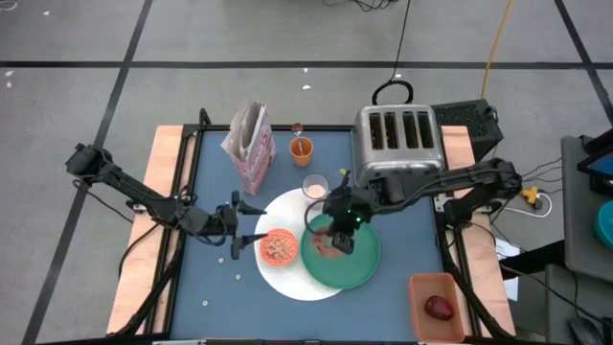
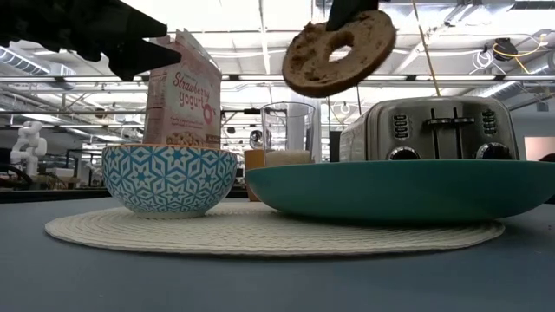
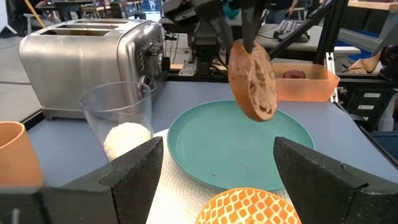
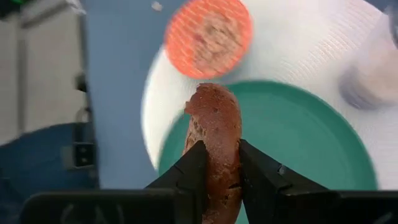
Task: Arrange a breakfast setting
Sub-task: Put the toast bread on the green plate, then put the apple on the green plate
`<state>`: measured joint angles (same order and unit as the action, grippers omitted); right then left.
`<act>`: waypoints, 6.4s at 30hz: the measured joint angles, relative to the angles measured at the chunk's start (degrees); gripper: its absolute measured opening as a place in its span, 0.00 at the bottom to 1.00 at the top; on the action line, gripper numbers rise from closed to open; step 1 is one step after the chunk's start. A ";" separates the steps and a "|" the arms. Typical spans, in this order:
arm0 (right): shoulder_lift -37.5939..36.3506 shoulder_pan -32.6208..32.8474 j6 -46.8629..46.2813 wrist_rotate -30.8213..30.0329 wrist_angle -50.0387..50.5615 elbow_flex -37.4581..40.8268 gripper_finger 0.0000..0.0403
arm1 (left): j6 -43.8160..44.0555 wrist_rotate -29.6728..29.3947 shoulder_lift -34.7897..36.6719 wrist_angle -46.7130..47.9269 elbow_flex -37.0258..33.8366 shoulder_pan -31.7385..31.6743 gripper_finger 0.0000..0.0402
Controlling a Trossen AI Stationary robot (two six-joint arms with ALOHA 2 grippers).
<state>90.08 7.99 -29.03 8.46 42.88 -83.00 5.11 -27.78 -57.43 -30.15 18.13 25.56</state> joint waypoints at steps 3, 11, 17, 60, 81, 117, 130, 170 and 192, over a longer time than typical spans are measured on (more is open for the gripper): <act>-0.02 -0.13 0.21 3.93 -6.66 3.43 0.17 | -0.03 0.01 0.00 0.00 0.00 0.51 0.77; 0.10 -0.57 -2.16 8.92 -20.85 16.30 0.17 | 0.00 0.01 0.00 -0.02 0.00 1.63 0.77; 0.03 -2.64 -4.39 14.21 -36.12 25.12 0.17 | 0.50 0.01 0.00 -0.06 0.00 1.60 0.77; 5.18 -4.61 -6.39 8.32 -44.82 33.57 0.17 | 1.48 0.01 0.00 -0.09 0.00 1.60 0.77; 5.23 -4.82 -4.64 8.15 -44.78 33.66 0.50 | 1.54 0.01 0.00 -0.08 0.00 1.60 0.77; -20.24 -2.99 -6.34 22.48 -25.01 33.62 0.71 | 1.68 0.01 0.00 -0.04 0.00 1.58 0.77; -20.24 -1.98 -14.26 25.26 -24.98 33.62 0.80 | 1.89 0.01 0.00 -0.04 0.00 1.58 0.77; -15.17 44.34 -61.06 -3.23 22.22 15.67 0.81 | 4.45 0.00 0.00 -0.04 0.00 1.58 0.77; -1.92 55.88 -67.33 3.79 18.27 15.66 0.81 | 4.67 -0.01 0.00 -0.09 0.00 1.60 0.77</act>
<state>88.16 63.87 -96.36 12.25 61.16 -67.34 9.78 -27.79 -57.43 -30.24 18.13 27.16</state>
